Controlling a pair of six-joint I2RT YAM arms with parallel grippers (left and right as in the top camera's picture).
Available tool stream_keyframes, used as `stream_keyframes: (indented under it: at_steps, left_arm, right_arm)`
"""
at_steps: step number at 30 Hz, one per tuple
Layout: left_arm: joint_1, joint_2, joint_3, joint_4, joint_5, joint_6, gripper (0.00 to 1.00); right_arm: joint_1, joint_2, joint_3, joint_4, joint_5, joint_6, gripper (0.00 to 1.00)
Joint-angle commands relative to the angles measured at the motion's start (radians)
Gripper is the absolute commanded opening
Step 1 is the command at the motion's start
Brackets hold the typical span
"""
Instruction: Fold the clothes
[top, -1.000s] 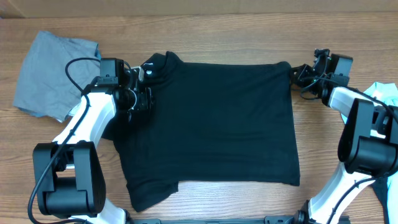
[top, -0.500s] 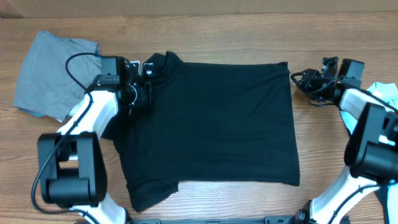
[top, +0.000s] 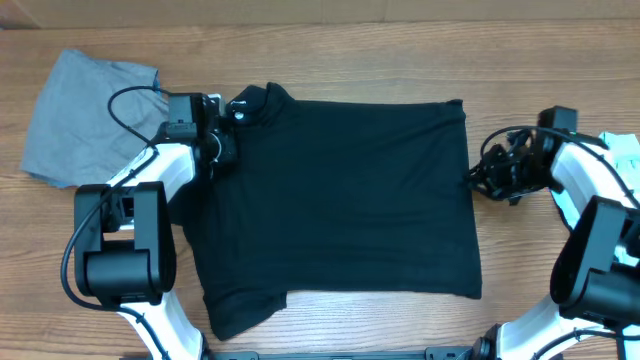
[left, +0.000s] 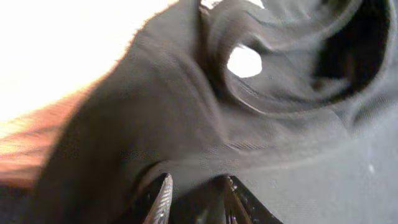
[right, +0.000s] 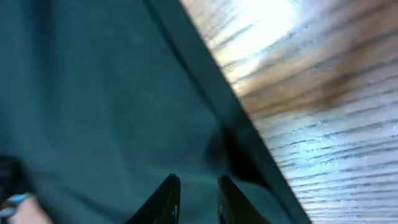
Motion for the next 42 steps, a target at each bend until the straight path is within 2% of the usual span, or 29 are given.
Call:
stream_keyframes:
  at_steps: [1, 4, 6, 8, 16, 17, 20, 23, 24, 27, 31, 39, 42]
  left_arm:
    - [0.037, 0.025, 0.015, 0.023, -0.012, -0.055, 0.32]
    - [0.044, 0.025, 0.015, 0.017, -0.005, -0.055, 0.32]
    - [0.044, 0.025, 0.015, 0.012, -0.005, -0.054, 0.32]
    - [0.044, 0.025, 0.015, 0.011, -0.005, -0.047, 0.32]
    - [0.057, 0.025, 0.047, 0.005, 0.037, -0.047, 0.37]
    - [0.063, 0.025, 0.068, -0.006, 0.07, -0.047, 0.38]
    - [0.069, 0.025, 0.114, -0.042, 0.107, -0.046, 0.41]
    - [0.069, 0.025, 0.171, -0.097, 0.156, -0.007, 0.45]
    - [0.068, 0.025, 0.191, -0.122, 0.172, 0.01, 0.46]
    - [0.062, 0.025, 0.215, -0.161, 0.178, 0.017, 0.47]
    - [0.051, 0.025, 0.217, -0.194, 0.182, 0.029, 0.47]
    - [-0.005, 0.035, 0.204, -0.253, 0.174, 0.119, 0.48]
    - [-0.024, 0.055, 0.192, -0.253, 0.126, 0.13, 0.48]
  right_arm:
    - [0.053, -0.002, -0.074, 0.048, 0.14, 0.06, 0.21]
    - [0.09, -0.002, -0.153, 0.13, 0.168, 0.08, 0.2]
    - [0.092, -0.002, -0.182, 0.145, 0.267, 0.157, 0.12]
    - [0.08, -0.002, -0.198, 0.148, 0.373, 0.231, 0.09]
    - [-0.034, -0.002, -0.198, 0.191, 0.397, 0.238, 0.05]
    - [-0.049, -0.003, -0.196, 0.195, 0.365, 0.187, 0.04]
    - [-0.06, -0.003, -0.19, 0.191, 0.319, 0.169, 0.04]
    - [-0.059, -0.016, -0.17, 0.182, 0.216, 0.088, 0.06]
    - [-0.052, -0.028, -0.163, 0.187, 0.134, 0.029, 0.12]
    - [-0.029, -0.057, -0.158, 0.192, 0.021, -0.037, 0.21]
    - [0.004, -0.067, -0.159, 0.2, 0.016, -0.074, 0.33]
    - [0.029, -0.067, -0.167, 0.237, 0.029, -0.103, 0.32]
    - [0.029, -0.066, -0.167, 0.244, 0.034, -0.103, 0.19]
